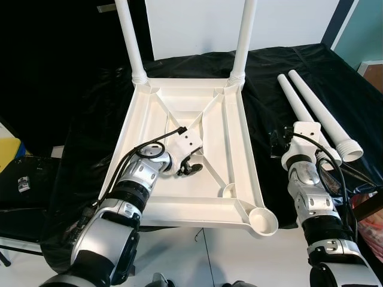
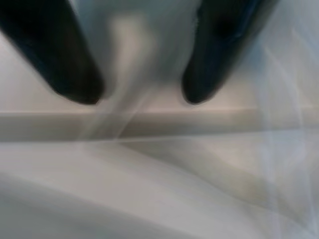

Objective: Building children table

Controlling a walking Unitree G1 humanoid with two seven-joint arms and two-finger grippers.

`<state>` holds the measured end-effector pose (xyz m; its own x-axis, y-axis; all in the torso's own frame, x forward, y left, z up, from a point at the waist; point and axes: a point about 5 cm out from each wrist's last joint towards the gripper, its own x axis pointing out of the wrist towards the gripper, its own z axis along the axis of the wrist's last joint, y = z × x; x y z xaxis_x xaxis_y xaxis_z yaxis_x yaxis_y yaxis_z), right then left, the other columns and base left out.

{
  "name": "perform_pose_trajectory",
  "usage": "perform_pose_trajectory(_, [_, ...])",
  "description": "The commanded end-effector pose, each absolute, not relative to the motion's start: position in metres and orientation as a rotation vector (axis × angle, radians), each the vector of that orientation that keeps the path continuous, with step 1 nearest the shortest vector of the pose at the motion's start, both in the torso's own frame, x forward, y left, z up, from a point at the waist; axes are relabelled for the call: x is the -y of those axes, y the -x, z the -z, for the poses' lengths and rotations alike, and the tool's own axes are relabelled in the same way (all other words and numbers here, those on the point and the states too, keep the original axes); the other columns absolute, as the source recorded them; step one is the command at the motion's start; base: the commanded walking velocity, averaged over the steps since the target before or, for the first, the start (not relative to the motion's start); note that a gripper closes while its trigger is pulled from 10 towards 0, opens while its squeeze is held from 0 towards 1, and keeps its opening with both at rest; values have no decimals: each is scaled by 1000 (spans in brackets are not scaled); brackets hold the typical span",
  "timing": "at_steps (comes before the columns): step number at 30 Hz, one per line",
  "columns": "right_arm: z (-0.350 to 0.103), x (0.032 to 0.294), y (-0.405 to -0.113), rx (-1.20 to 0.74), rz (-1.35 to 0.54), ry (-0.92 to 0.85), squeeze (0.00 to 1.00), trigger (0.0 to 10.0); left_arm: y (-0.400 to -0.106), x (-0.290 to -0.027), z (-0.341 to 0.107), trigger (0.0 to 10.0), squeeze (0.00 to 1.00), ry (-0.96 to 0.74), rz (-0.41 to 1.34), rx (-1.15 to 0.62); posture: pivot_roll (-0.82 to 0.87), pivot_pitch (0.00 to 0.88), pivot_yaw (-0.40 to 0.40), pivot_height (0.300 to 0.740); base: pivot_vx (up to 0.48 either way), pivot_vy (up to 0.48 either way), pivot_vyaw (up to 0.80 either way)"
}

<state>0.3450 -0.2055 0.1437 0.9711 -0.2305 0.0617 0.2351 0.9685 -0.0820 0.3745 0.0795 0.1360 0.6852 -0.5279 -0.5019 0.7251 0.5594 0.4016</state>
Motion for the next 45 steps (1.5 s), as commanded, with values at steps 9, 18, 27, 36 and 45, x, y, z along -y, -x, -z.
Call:
perform_pose_trajectory(9, [-141,207,-343,40,253,73,0,10000,-382,-91,-130,0,0,-610,502,-353,-72,50,23,740,0,0,0])
perform_pose_trajectory(18, [-142,208,-343,39,255,74,0,10000,-375,-71,-128,10000,0,-671,623,-292,-68,57,19,740,0,0,0])
perform_pose_trajectory(27, [-142,208,-343,37,259,72,0,10000,-371,-64,-126,10000,0,-659,680,-268,-65,66,17,740,0,0,0])
perform_pose_trajectory(36, [-165,254,-333,149,544,140,0,10000,-367,-55,-192,10000,0,-338,693,1,-75,91,7,740,0,0,0])
perform_pose_trajectory(45, [-163,277,-323,105,617,171,0,10000,-333,-34,-225,10000,0,-145,831,156,-80,108,-3,740,0,0,0])
